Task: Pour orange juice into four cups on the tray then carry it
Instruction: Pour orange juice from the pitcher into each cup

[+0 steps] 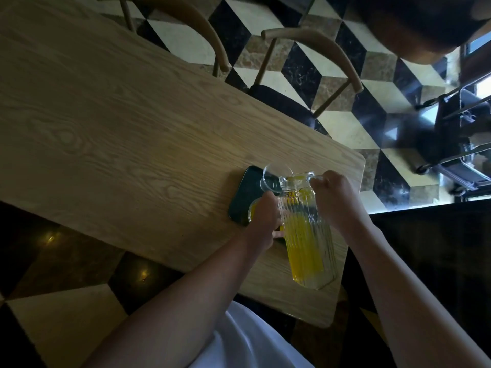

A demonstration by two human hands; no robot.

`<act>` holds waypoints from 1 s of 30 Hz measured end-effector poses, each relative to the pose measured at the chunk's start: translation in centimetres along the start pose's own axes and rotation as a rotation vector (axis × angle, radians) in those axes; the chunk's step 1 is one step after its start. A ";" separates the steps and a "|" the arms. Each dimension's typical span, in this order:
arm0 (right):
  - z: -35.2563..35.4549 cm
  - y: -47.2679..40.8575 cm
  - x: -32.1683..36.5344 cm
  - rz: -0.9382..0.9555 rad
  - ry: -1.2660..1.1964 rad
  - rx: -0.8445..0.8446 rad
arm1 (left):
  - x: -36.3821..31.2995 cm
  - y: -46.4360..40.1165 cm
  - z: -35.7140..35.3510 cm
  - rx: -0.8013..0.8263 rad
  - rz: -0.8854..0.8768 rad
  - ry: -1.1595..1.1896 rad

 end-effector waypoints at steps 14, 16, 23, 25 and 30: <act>-0.2 -2.8 1.4 -0.023 0.183 0.016 | -0.7 -2.6 0.8 0.047 0.069 0.111; -0.3 -3.2 1.3 -0.021 0.165 0.028 | -0.7 -2.9 1.0 0.073 0.088 0.129; -0.2 -4.0 1.7 -0.020 0.210 0.073 | -0.4 -3.2 1.4 0.135 0.124 0.198; -0.3 -4.2 1.7 -0.003 0.285 0.090 | -0.3 -3.3 1.3 0.148 0.136 0.218; -0.9 -5.3 1.2 -0.049 0.280 0.078 | 0.1 -3.5 1.3 0.153 0.142 0.247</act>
Point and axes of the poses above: each hand's wrist, its own y-axis away from the middle knuckle, its own z-axis out of the back of the hand, x = y × z, the point moved 2 cm from there along -y, towards the middle knuckle, and after that the axes turned 2 degrees about -z, right-handed, at the moved point
